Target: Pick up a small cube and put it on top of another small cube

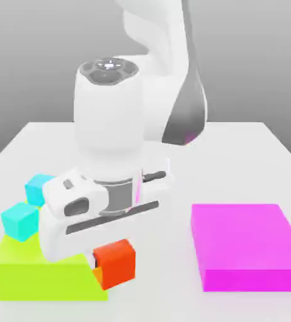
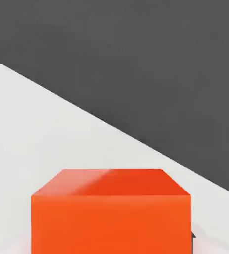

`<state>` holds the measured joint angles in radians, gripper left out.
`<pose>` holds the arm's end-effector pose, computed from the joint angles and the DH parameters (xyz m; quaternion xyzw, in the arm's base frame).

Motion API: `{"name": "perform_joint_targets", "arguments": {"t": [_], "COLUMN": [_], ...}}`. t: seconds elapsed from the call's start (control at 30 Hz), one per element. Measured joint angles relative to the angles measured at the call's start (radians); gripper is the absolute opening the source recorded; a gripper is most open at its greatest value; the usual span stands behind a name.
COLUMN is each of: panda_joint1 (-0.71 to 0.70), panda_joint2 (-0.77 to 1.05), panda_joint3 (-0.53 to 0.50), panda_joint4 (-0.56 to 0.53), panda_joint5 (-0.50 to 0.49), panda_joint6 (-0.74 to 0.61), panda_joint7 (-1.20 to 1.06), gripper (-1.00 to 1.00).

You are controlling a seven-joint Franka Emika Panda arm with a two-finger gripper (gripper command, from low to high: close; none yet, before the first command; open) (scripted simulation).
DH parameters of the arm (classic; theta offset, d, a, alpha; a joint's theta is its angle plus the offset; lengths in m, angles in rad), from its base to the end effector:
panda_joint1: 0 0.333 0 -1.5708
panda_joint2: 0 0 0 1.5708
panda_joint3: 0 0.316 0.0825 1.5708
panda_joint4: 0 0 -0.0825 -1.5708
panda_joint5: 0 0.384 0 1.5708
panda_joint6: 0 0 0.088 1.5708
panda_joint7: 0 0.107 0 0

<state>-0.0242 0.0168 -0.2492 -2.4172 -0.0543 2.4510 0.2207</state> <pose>0.4717 -0.1324 0.3041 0.9743 -0.2243 0.0082 0.0198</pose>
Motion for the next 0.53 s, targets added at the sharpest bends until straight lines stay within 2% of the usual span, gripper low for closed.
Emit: {"name": "perform_joint_targets", "arguments": {"t": [0.23,0.4,0.43,0.53], "panda_joint1": [-0.187,-0.203,-0.203,-0.203], "panda_joint2": [-0.224,-0.135,-0.117,-0.117], "panda_joint3": [-0.099,-0.134,-0.137,-0.137], "panda_joint4": [-0.098,-0.160,-0.167,-0.167], "panda_joint5": [-0.049,-0.007,-0.002,-0.002], "panda_joint6": [-0.129,0.014,0.038,0.038], "panda_joint7": [0.031,-0.003,-0.008,-0.008], "gripper": [-1.00,-1.00,1.00,1.00]}}
